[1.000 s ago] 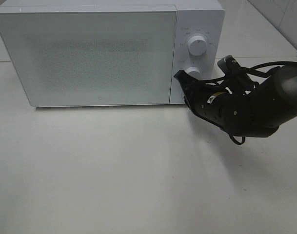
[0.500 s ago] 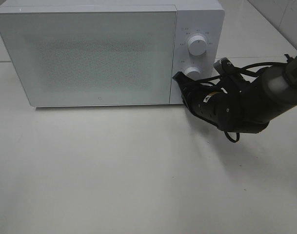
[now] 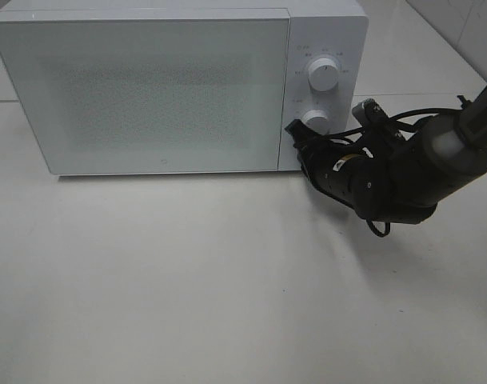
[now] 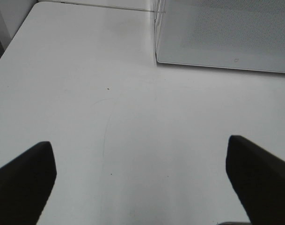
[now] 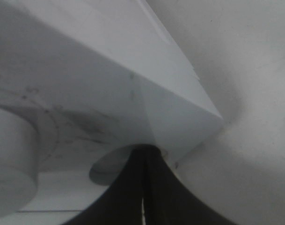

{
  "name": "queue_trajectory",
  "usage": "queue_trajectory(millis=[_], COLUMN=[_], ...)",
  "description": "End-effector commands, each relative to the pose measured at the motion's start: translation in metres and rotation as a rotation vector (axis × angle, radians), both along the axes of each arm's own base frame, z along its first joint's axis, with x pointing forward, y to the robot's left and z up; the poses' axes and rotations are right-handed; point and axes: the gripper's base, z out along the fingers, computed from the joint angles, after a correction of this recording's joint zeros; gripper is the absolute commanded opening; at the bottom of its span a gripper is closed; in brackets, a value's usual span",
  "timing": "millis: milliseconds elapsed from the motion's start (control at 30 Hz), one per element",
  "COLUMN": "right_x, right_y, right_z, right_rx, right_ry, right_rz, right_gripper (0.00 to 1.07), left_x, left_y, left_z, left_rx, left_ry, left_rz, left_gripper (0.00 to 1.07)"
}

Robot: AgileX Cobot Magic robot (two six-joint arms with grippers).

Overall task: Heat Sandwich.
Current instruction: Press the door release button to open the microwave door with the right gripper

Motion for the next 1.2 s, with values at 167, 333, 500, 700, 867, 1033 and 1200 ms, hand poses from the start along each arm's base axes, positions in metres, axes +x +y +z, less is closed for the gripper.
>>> queue_trajectory(millis=[167,333,500,700,867,1033,1200], right_x=[0.019,0.021,0.022,0.023,0.027,0.032,0.040], right_y=[-0.010,-0.014,-0.015,-0.019,-0.026,-0.025,-0.021], right_z=[0.030,0.034,0.038,0.039,0.040,0.044,0.050], right_rx=[0.050,0.095,0.104,0.154,0.155,0.174,0.191], right_ry=[-0.268,-0.311,-0.352,-0.355,-0.361,-0.371,-0.373], right_rz=[-0.088,-0.119,-0.127,-0.157,-0.161,-0.165,-0.152], right_gripper=[0.00,0.00,0.00,0.00,0.00,0.00,0.00], left_x=[-0.002,-0.002,-0.002,-0.002,-0.002,-0.002,-0.002], left_y=[-0.001,-0.001,-0.001,-0.001,-0.001,-0.001,-0.001], left_z=[0.001,0.001,0.001,0.001,0.001,0.001,0.001], left_rx=[-0.018,-0.018,-0.018,-0.018,-0.018,-0.018,-0.018], left_ry=[-0.024,-0.024,-0.024,-0.024,-0.024,-0.024,-0.024], left_rz=[-0.001,-0.001,-0.001,-0.001,-0.001,-0.001,-0.001], left_gripper=[0.91,0.91,0.91,0.91,0.91,0.91,0.91])
